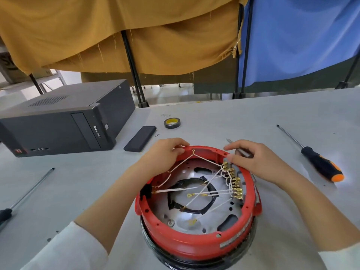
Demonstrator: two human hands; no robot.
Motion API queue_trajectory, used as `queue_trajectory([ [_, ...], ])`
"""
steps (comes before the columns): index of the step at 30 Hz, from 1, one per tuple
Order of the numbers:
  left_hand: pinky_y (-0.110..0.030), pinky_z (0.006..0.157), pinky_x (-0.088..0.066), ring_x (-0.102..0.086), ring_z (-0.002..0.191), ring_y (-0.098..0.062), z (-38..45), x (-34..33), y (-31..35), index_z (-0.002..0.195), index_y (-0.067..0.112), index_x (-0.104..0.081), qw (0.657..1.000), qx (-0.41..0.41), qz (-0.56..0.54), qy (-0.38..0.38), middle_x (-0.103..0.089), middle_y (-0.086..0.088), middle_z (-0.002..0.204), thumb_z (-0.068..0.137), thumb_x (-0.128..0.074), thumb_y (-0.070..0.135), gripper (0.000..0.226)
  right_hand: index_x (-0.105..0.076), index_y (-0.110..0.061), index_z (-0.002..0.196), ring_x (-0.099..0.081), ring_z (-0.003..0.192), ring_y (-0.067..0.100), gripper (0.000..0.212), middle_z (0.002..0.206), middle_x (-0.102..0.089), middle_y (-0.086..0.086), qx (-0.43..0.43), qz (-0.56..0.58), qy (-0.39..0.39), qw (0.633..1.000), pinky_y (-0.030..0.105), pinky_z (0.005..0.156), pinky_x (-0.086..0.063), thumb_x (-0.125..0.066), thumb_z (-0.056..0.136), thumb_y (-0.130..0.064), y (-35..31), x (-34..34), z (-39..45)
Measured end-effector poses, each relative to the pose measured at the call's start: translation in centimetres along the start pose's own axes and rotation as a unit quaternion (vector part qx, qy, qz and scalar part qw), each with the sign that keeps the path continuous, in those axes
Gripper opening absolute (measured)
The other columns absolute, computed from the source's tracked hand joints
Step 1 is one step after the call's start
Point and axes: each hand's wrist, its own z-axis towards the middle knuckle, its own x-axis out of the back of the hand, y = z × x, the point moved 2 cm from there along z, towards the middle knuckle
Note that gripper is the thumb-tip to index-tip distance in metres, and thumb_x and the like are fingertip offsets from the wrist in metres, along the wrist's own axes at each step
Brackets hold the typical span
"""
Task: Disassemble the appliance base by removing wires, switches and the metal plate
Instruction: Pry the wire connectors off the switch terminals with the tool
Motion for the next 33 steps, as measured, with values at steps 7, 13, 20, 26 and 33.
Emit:
queue_trajectory([
  [7, -0.032, 0.074, -0.046, -0.059, 0.088, -0.024, -2.7, 1.0, -2.4, 0.122, 0.026, -0.056, 0.987, 0.108, 0.069, 0.1, -0.065, -0.003, 0.114, 0.098, -0.044, 0.021, 0.027, -0.066, -0.034, 0.097, -0.043, 0.054, 0.003, 0.033, 0.065, -0.049, -0.01, 0.009, 0.031, 0.005, 0.999, 0.012, 0.053, -0.037, -0.069, 0.069, -0.052, -0.3, 0.3, -0.3],
  [13, -0.034, 0.079, -0.043, -0.056, 0.103, -0.03, -5.7, 0.9, -1.7, 0.14, 0.03, -0.033, 0.974, 0.146, 0.157, 0.066, -0.062, -0.007, 0.117, 0.098, -0.036, 0.024, 0.043, -0.067, -0.035, 0.092, -0.045, 0.057, 0.007, 0.018, 0.065, -0.049, -0.006, -0.009, -0.001, -0.002, 1.0, 0.013, 0.053, -0.035, -0.073, 0.075, -0.04, 0.0, -0.2, -0.2],
  [20, -0.025, 0.097, -0.036, -0.05, 0.121, -0.012, -4.8, 1.9, -0.8, 0.137, 0.039, -0.037, 0.999, 0.03, 0.035, 0.002, -0.049, 0.01, 0.136, 0.095, -0.044, 0.045, 0.044, -0.068, -0.033, 0.099, -0.063, 0.09, 0.019, 0.015, 0.1, -0.068, 0.008, -0.008, 0.006, -0.045, 0.999, 0.022, 0.075, -0.048, -0.066, 0.086, -0.026, -0.7, -0.8, -0.4],
  [26, -0.024, 0.102, -0.039, -0.055, 0.11, -0.001, -2.1, -0.3, -0.4, 0.124, 0.032, -0.056, 0.992, -0.018, -0.077, -0.103, -0.061, 0.016, 0.118, 0.096, -0.049, 0.037, 0.029, -0.068, -0.027, 0.103, -0.057, 0.097, 0.031, 0.016, 0.103, -0.061, 0.022, 0.003, 0.036, -0.049, 0.998, 0.021, 0.077, -0.045, -0.065, 0.087, -0.024, -0.6, -1.4, -0.4],
  [33, -0.019, 0.092, -0.036, -0.052, 0.109, -0.003, -2.8, -1.0, -1.6, 0.127, 0.036, -0.05, 0.996, -0.049, -0.055, -0.053, -0.059, 0.018, 0.119, 0.1, -0.043, 0.03, 0.028, -0.067, -0.028, 0.103, -0.04, 0.055, 0.01, 0.016, 0.066, -0.049, -0.012, 0.077, 0.138, 0.074, 0.985, 0.016, 0.059, -0.04, -0.062, 0.089, -0.024, -1.4, -0.3, 0.2],
])
